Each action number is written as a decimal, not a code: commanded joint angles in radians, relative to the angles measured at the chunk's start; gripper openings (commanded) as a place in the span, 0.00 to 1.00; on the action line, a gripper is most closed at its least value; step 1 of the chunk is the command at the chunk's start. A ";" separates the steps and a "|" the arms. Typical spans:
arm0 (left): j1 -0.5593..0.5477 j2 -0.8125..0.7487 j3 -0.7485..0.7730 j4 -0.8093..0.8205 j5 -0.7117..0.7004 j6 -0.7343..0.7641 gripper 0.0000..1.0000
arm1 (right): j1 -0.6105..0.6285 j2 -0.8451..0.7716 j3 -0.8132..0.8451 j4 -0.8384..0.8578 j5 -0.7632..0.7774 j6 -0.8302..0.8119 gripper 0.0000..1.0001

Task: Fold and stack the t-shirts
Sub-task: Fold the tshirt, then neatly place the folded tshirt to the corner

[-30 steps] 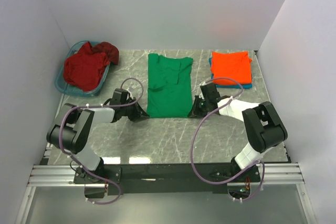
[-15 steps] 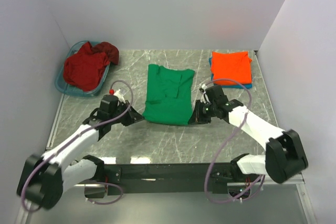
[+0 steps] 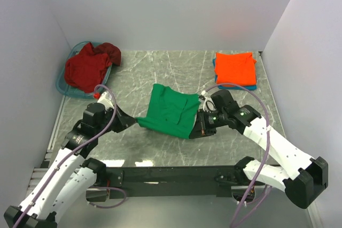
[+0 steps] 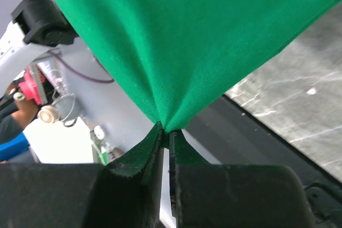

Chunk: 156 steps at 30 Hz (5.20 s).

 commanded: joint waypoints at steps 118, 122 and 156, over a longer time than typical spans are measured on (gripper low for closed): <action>0.087 0.037 0.080 -0.008 -0.455 -0.050 0.99 | -0.172 0.357 0.046 0.401 0.533 0.029 0.90; 0.087 0.036 0.072 0.003 -0.423 -0.034 1.00 | -0.130 0.469 0.111 0.417 0.564 0.046 0.88; 0.089 0.071 0.083 -0.002 -0.424 -0.021 0.99 | -0.073 0.833 0.407 0.378 0.744 -0.125 0.09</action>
